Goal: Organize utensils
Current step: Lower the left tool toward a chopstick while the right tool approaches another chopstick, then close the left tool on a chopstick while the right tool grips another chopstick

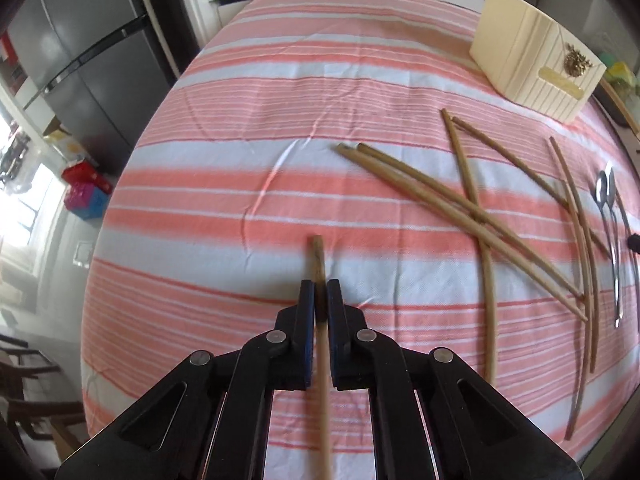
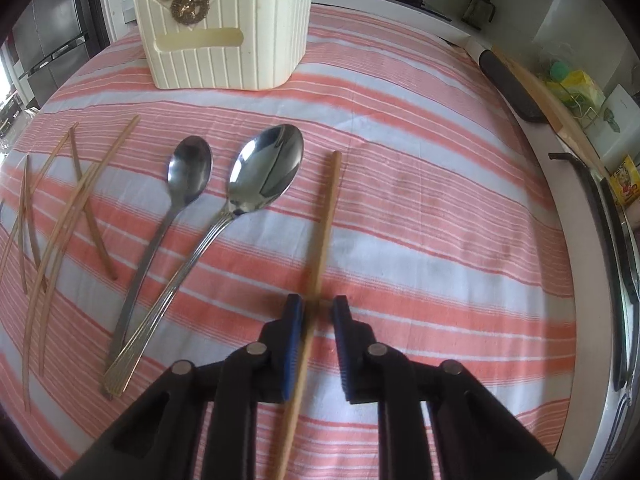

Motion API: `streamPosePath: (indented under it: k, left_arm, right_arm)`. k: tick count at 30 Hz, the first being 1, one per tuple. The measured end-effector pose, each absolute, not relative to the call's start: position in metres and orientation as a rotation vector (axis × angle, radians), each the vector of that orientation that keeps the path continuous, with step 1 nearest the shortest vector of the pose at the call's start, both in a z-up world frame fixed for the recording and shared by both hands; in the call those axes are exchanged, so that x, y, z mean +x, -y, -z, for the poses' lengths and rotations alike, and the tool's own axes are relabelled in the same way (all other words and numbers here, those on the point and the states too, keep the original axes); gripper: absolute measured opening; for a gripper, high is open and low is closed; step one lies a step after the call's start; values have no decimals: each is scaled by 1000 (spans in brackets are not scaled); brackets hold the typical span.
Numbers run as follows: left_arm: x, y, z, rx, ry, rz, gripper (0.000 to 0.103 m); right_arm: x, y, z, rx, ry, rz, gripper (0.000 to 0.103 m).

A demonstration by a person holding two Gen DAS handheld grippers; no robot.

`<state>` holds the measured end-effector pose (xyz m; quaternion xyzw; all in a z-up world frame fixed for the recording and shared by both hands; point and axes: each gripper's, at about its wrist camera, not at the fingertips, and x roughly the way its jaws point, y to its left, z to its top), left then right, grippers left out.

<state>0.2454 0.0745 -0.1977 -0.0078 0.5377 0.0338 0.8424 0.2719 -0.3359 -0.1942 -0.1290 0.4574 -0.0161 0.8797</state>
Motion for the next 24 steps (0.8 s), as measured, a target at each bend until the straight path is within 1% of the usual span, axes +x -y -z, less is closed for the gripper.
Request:
streamPosePath:
  k: [1,4,6,8,9,10,11,12,13,14,19,21,23,24]
  left_arm:
    - [251,-71,197,-18,-1127,-55,4]
    - [266,-68,192,-39,-1113,15,4]
    - [271,-69,187,-44,-1113,59,7]
    - [271,-73,184,-33,-1112,82,13]
    - [270,-75,184,-20,-1117,85,18]
    - [268,-77,183,-9,-1123,89,32]
    - [266,-80,183,-2,-1129,92,47]
    - [263,-81,184,5,-1137,98,53]
    - [260,-80,184,16,-1146,107,58]
    - [256,-78,186,34,-1157,116,58]
    - [250,-60,198,184,-1184,89,57]
    - [252,-58,197,183,-1183,101,49]
    - [259,-56,197,150,-1206,137,25]
    - [263,-55,196,138,-1211,154,18]
  right_arm:
    - [274,335,194,-266,-952,32,9]
    - [276,337,193,-241,-954,34,9]
    - [276,339,192,-225,-961,32,9]
    - [276,343,191,-199,-969,28,9]
    - [277,346,190,-181,-981,18,13]
    - [278,348,190,-164,-991,3,16]
    - [277,350,189,-149,-1000,-11,24]
    - [278,351,188,-140,-1011,-20,31]
    - [279,351,188,-138,-1025,-25,34]
    - [281,351,187,-142,-1038,-32,35]
    - [304,351,186,-177,-1094,-50,35]
    - [315,350,185,-202,-1101,-53,35]
    - [333,346,180,-212,-1095,-57,35]
    - [342,345,180,-216,-1099,-57,27]
